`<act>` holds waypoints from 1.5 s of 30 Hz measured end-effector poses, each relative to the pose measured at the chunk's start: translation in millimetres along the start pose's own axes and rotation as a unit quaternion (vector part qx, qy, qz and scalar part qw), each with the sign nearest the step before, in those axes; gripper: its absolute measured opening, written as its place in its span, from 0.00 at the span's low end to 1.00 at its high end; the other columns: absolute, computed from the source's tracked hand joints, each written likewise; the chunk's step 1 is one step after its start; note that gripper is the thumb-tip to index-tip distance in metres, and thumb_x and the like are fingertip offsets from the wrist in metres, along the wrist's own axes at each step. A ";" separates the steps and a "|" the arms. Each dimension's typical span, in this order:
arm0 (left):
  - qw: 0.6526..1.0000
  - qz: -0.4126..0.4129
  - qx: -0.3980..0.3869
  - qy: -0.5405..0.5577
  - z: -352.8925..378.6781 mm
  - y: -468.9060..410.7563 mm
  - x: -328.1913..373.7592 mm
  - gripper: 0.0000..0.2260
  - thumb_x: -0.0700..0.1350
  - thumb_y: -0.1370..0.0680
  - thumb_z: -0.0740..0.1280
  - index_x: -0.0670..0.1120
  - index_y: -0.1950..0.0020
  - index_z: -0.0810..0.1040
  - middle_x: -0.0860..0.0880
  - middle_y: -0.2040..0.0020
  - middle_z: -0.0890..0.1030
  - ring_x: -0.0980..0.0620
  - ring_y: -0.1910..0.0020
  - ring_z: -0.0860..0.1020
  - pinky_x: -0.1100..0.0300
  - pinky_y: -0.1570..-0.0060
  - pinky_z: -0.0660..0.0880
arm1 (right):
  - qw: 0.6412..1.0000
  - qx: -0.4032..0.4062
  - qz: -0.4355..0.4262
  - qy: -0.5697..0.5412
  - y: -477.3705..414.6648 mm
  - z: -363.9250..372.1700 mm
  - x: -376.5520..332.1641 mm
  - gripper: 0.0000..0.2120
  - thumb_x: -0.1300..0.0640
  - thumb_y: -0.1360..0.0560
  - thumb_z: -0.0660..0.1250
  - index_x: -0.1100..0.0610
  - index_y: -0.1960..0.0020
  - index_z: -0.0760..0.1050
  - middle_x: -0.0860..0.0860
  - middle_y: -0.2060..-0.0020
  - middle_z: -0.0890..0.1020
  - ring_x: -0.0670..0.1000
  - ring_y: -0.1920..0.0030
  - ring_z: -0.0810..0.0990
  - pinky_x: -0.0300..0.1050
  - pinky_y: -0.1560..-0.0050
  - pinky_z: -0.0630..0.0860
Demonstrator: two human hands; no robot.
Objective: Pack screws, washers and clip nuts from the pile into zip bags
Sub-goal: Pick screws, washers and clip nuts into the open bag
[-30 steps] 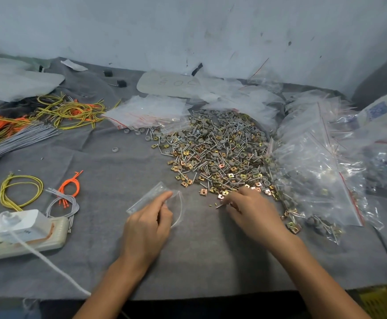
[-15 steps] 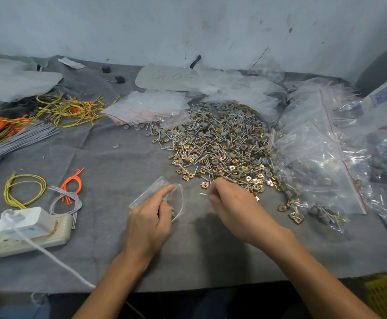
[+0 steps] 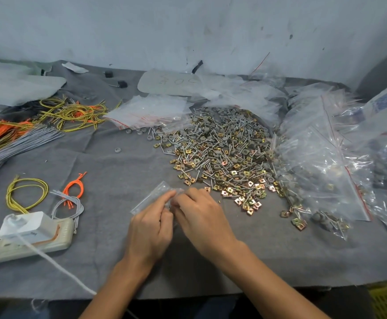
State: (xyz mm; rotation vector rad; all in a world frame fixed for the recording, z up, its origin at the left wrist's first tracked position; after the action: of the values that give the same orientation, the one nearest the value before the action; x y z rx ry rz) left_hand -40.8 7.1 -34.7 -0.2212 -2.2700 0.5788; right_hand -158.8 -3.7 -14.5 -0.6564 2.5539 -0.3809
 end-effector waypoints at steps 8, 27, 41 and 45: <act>1.000 -0.024 -0.001 0.008 0.5 -0.4 -5.2 0.23 0.49 0.22 0.53 0.46 0.35 0.81 0.48 0.43 0.85 0.50 0.49 0.83 0.54 0.50 0.78 | 0.996 0.046 -0.006 -0.076 4.0 -19.9 13.1 0.07 0.54 0.21 0.67 0.49 0.44 0.81 0.45 0.53 0.84 0.48 0.56 0.81 0.50 0.57 0.79; 0.999 -0.021 0.011 0.024 0.3 -0.6 -6.3 0.21 0.47 0.22 0.55 0.46 0.37 0.82 0.49 0.57 0.85 0.51 0.59 0.79 0.59 0.60 0.73 | 0.961 -0.224 0.081 0.138 -127.6 4.9 139.6 0.07 0.62 0.23 0.64 0.52 0.52 0.79 0.47 0.53 0.79 0.49 0.54 0.79 0.52 0.50 0.81; 0.999 -0.014 0.017 0.027 -1.4 -0.2 -4.2 0.20 0.46 0.23 0.56 0.46 0.37 0.82 0.50 0.60 0.84 0.52 0.61 0.78 0.60 0.63 0.71 | 0.955 -0.261 0.075 0.117 -119.9 8.9 154.7 0.07 0.52 0.20 0.67 0.45 0.55 0.72 0.47 0.51 0.72 0.51 0.49 0.73 0.50 0.48 0.72; 0.999 -0.018 0.013 0.026 -0.9 -0.3 -4.8 0.20 0.46 0.23 0.56 0.47 0.37 0.82 0.50 0.59 0.84 0.52 0.61 0.78 0.59 0.62 0.72 | 0.960 -0.247 0.073 0.108 -114.0 5.2 153.7 0.07 0.53 0.19 0.64 0.46 0.56 0.70 0.47 0.52 0.73 0.51 0.48 0.72 0.51 0.45 0.72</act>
State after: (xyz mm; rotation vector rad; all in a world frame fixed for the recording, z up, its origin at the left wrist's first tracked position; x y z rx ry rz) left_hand -36.8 5.5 -37.1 -0.1788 -2.2104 0.5776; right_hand -231.8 -179.7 -34.0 -0.6147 2.9111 0.2628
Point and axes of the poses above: each hand's wrist, its own y-axis away from the middle knuckle, its own z-axis out of the palm, x = y × z, the point moved 7 cm from there along -y, towards the middle knuckle
